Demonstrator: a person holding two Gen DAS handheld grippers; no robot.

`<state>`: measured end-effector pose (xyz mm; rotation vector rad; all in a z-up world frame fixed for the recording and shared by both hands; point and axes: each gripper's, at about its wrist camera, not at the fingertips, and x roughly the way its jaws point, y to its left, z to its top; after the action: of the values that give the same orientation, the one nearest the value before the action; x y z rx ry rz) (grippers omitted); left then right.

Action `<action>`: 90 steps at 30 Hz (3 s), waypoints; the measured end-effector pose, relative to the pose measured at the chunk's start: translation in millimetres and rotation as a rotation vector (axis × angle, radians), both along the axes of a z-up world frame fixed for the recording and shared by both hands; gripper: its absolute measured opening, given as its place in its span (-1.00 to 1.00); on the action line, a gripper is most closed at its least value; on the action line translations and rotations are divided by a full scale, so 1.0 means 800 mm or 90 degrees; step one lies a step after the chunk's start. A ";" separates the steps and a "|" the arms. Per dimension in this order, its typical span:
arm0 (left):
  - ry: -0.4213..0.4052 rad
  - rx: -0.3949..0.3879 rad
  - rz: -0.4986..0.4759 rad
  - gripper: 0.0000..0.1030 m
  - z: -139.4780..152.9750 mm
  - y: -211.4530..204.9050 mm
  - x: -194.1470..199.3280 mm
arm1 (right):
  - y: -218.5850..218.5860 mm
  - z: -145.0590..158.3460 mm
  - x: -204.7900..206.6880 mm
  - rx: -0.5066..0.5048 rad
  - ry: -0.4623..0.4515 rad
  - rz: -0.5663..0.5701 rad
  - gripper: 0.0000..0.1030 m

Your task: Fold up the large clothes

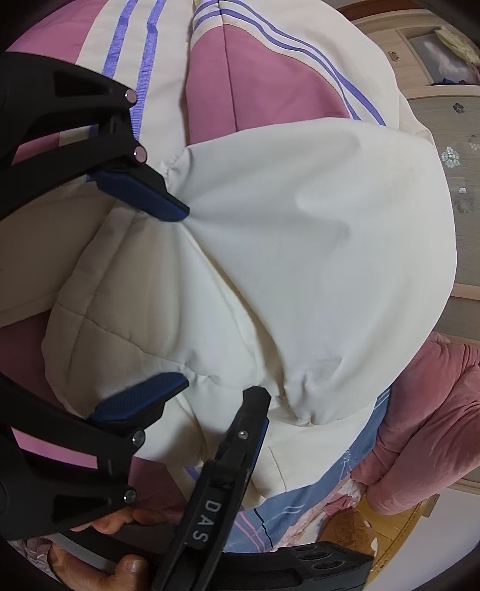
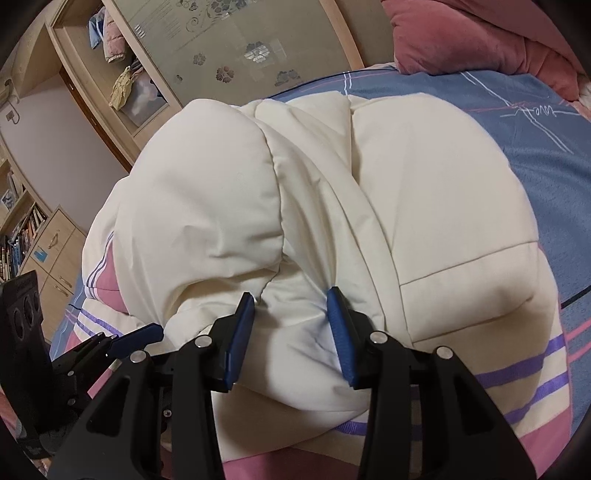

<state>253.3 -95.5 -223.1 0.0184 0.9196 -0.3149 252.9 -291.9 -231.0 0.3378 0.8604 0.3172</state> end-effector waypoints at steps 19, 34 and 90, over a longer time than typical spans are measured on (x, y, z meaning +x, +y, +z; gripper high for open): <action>0.030 0.021 0.145 0.81 0.022 0.141 -0.119 | 0.014 -0.022 -0.055 -0.112 0.048 0.000 0.28; 0.010 -0.111 0.117 0.81 0.054 0.178 -0.252 | 0.052 -0.042 -0.205 0.193 0.118 0.178 0.30; 0.086 -0.040 0.278 0.87 -0.006 0.287 -0.302 | 0.425 -0.002 -0.031 -0.149 0.041 0.421 -0.32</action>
<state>11.4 134.2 -227.7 -0.2609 1.0202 0.0629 228.2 48.0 -232.3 -0.1676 1.0476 0.8125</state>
